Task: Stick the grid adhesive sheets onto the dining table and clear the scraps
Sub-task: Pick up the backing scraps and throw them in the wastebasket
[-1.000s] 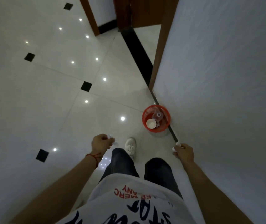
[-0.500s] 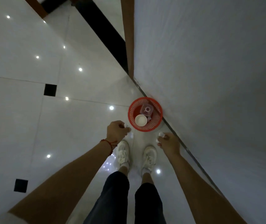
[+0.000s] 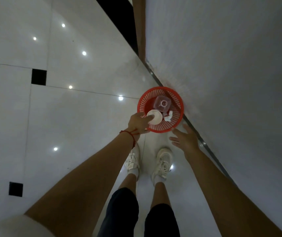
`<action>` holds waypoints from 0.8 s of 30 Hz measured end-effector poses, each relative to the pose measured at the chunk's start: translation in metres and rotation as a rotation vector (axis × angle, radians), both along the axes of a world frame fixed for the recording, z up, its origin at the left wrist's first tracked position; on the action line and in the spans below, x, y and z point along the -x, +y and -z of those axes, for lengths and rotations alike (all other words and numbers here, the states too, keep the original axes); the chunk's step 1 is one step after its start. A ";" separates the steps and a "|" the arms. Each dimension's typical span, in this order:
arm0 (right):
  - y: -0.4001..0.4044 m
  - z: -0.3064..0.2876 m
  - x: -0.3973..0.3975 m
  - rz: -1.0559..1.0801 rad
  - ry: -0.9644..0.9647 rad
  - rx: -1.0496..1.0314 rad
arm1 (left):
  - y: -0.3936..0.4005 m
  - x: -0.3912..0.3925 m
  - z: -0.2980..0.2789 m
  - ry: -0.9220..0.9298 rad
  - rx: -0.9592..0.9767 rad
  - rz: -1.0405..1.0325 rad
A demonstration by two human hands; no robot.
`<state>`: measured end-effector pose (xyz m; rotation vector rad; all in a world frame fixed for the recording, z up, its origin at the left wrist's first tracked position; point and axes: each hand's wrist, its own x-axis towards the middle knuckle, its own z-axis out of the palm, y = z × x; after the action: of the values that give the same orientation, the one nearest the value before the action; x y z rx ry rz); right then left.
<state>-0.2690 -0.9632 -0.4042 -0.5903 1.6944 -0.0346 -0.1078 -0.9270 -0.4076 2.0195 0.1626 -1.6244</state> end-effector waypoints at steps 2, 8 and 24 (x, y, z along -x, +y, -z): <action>0.004 -0.007 0.008 0.043 -0.003 -0.035 | 0.007 -0.001 -0.007 -0.105 0.004 0.150; 0.008 -0.048 0.025 -0.108 0.110 -0.042 | 0.062 -0.012 -0.053 -0.381 0.007 0.640; 0.041 -0.220 0.032 -0.690 0.070 0.159 | 0.252 0.014 -0.224 -0.304 -0.090 -0.176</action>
<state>-0.3013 -0.9224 -0.1838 -1.2797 1.4831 0.3512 -0.1216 -0.6746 -0.1832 2.2231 0.2959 -1.2074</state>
